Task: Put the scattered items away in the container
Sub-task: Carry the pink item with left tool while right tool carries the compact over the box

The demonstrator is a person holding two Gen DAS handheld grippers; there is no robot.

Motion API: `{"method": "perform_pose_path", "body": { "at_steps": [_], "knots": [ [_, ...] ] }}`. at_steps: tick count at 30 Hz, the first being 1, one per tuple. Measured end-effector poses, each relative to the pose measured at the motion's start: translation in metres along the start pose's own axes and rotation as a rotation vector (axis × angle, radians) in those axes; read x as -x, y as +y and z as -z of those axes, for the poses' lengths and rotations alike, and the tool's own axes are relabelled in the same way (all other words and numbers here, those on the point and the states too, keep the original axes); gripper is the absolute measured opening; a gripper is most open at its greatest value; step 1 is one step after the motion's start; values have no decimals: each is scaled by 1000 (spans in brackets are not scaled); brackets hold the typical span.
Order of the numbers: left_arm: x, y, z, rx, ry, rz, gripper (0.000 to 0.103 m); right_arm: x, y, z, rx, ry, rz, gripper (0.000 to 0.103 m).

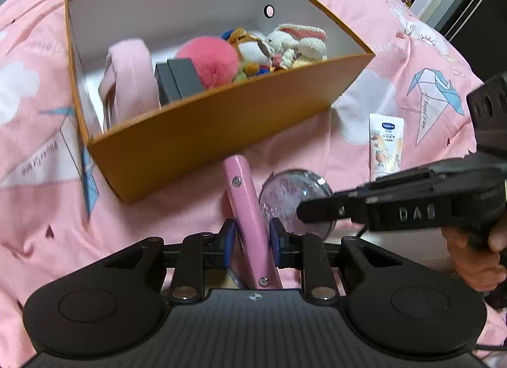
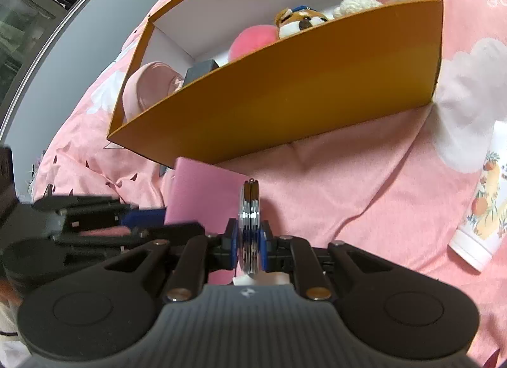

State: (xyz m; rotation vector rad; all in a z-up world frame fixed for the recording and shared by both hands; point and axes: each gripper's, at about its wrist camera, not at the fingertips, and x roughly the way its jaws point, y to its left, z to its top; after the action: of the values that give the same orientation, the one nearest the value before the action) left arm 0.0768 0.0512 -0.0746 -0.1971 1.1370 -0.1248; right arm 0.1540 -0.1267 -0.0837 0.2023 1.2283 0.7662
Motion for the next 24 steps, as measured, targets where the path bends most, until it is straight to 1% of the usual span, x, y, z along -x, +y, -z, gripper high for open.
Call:
{"method": "perform_pose_path", "body": {
  "at_steps": [3, 4, 6, 8, 9, 10, 16, 24],
  "knots": [
    [0, 1, -6, -4, 25, 26, 32, 0, 1, 0, 3, -3, 17, 15],
    [-1, 1, -6, -7, 35, 28, 33, 1, 1, 0, 2, -4, 19, 15],
    [-3, -1, -3, -16, 53, 22, 33, 1, -1, 0, -1, -3, 19, 15],
    [-8, -2, 0, -3, 63, 17, 33, 0, -1, 1, -3, 0, 18, 15],
    [-11, -2, 1, 9, 67, 6, 28, 0, 0, 1, -2, 1, 19, 15],
    [-13, -2, 1, 16, 63, -3, 26, 1, 0, 1, -1, 0, 20, 15],
    [-1, -2, 1, 24, 25, 3, 21, 17, -1, 0, 11, -35, 25, 15],
    [49, -4, -15, 34, -91, 45, 19, 55, 11, -11, 44, -130, -4, 15]
  ]
}}
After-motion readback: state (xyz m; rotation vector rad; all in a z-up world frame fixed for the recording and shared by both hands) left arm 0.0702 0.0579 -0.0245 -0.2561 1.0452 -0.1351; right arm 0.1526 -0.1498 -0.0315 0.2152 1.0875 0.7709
